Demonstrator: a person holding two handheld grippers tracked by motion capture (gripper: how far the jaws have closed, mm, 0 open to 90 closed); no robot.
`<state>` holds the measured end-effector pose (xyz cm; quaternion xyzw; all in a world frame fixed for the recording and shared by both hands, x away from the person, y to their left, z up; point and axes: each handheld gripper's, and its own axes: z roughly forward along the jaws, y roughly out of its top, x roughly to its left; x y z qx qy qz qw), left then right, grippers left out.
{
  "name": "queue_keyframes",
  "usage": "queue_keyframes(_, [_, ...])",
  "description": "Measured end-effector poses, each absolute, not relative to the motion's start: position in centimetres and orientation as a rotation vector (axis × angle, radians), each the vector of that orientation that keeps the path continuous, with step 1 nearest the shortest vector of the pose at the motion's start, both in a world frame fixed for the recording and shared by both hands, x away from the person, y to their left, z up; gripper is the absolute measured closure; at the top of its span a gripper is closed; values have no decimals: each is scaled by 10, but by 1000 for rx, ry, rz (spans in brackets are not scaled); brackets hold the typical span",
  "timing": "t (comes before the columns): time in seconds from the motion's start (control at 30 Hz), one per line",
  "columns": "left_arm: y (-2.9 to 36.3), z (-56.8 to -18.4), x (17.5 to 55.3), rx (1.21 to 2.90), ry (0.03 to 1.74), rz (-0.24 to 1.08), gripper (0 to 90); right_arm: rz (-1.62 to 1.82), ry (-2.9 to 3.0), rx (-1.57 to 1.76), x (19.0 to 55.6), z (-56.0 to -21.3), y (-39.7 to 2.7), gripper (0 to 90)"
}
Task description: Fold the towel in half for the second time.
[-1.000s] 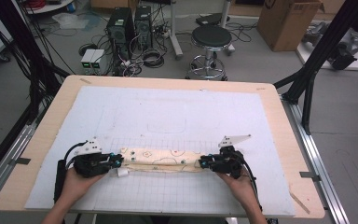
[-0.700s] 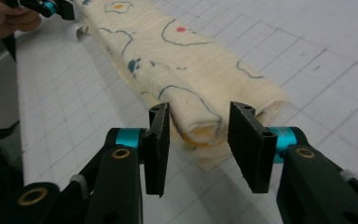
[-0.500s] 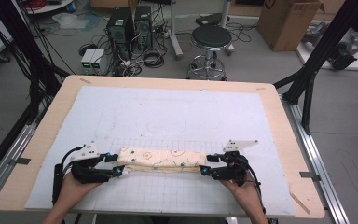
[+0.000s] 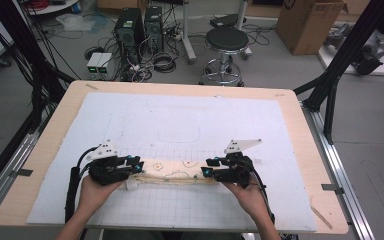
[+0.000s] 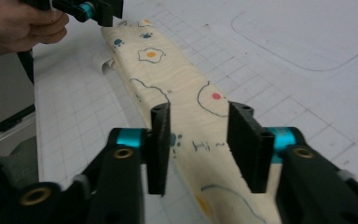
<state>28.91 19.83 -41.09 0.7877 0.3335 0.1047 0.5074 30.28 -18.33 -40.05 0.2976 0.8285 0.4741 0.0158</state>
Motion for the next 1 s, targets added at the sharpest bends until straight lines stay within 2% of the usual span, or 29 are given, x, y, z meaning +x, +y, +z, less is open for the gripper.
queue_keyframes(0.1, [188, -412, 292, 1940, 779, 242, 846, 1475, 2589, 931, 310, -402, -175, 732])
queue_keyframes(0.33, [172, -420, 292, 2035, 756, 234, 864, 1433, 2680, 904, 320, -410, -153, 847])
queue_keyframes(1.0, [170, -436, 292, 2167, 775, 229, 867, 1221, 2818, 846, 317, -433, -140, 857])
